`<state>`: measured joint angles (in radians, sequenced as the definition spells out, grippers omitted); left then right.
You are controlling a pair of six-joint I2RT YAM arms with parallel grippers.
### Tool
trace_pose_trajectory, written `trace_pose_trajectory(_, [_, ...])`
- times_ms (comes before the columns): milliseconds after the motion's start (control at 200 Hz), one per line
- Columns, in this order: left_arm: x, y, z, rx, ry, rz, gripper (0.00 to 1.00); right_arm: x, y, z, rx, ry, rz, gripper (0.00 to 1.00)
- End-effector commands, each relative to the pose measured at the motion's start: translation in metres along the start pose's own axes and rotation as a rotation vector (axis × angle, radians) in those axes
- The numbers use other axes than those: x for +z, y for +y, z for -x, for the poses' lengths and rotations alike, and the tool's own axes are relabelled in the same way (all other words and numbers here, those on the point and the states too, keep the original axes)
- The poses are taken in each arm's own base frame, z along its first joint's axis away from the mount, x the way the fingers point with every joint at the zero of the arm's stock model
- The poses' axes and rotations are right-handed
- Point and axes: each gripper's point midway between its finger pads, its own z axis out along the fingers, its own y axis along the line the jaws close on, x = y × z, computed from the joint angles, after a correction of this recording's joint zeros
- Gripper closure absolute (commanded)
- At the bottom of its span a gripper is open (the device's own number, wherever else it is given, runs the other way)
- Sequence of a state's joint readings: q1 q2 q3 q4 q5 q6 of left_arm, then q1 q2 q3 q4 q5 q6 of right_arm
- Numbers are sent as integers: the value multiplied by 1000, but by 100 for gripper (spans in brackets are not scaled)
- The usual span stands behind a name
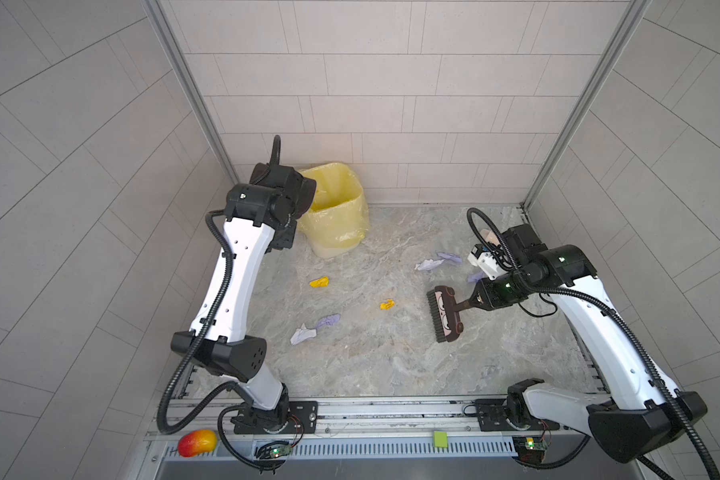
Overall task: Sweep away the paper scraps from the table
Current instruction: 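Tip the dustpan over the yellow bin with the left gripper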
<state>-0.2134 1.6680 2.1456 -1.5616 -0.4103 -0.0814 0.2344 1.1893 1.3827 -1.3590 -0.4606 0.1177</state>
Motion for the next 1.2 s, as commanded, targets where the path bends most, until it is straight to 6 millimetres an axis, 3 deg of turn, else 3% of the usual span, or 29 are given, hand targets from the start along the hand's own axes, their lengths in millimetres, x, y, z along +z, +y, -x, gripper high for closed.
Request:
trace_pose_trajectory(0, [5,7,18,21,-24,52,100,-9,6,-4,6,-21,24,100])
trace_pose_trajectory(260, [34,0,37,102,26,110,100,-10,8,-8,24,-8,37,100])
trace_pose_trajectory(485, [40,3,50,170,25,184,100,-8,11,-8,28,11,56,100])
trace_pose_trajectory(731, [36,14,64,311,15,386,100,-6,12,-4,32,22,71,100])
trace_pose_trajectory(981, [27,5,95,560,-19,628,100,-9,14,-2,35,24,75,100])
trace_pose_trajectory(1191, [16,0,121,649,-76,736,100,-12,14,-6,32,24,68,100])
